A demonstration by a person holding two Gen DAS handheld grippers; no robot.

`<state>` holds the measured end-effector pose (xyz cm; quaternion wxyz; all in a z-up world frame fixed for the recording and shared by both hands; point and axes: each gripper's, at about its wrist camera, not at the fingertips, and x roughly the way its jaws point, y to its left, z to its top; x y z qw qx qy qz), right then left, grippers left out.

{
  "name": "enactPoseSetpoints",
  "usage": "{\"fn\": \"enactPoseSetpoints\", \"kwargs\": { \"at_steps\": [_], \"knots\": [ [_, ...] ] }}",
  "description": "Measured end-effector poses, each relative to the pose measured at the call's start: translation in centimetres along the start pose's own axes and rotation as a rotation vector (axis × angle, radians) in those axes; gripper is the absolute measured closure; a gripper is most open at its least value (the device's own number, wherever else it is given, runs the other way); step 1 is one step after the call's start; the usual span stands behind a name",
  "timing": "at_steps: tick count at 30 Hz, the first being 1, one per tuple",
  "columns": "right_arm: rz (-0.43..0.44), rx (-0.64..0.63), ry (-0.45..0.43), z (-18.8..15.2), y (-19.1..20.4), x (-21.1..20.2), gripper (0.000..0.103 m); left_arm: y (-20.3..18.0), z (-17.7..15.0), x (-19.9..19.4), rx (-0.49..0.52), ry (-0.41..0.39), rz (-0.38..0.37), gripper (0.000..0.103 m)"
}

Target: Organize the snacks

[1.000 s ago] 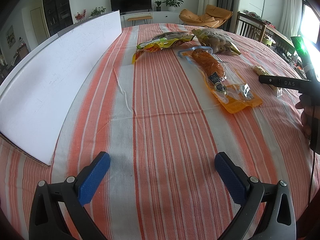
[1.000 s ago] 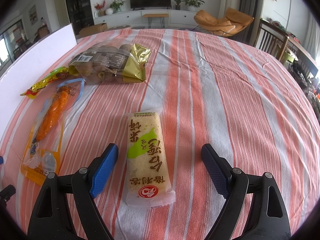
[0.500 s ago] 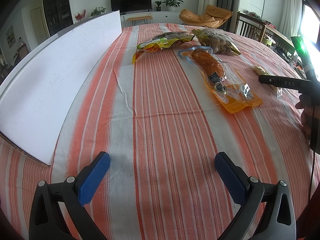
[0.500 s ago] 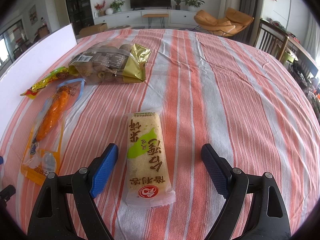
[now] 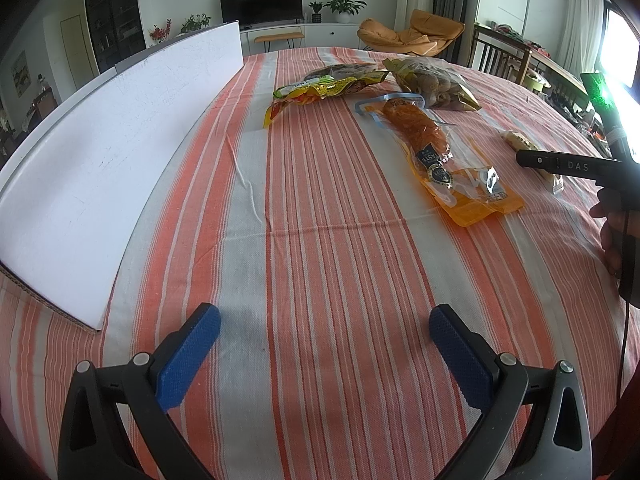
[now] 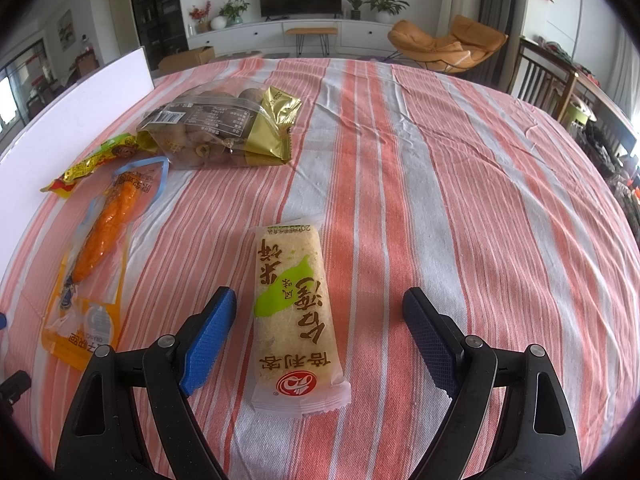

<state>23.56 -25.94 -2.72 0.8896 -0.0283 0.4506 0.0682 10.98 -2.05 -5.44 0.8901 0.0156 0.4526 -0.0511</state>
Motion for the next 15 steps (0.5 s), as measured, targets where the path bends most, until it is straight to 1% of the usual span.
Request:
{"fn": "enactPoseSetpoints", "kwargs": {
  "at_steps": [15],
  "knots": [
    [0.0, 0.0, 0.0, 0.01, 0.06, -0.02, 0.016, -0.04, 0.03, 0.04, 0.0, 0.0, 0.002, 0.0]
  ]
}}
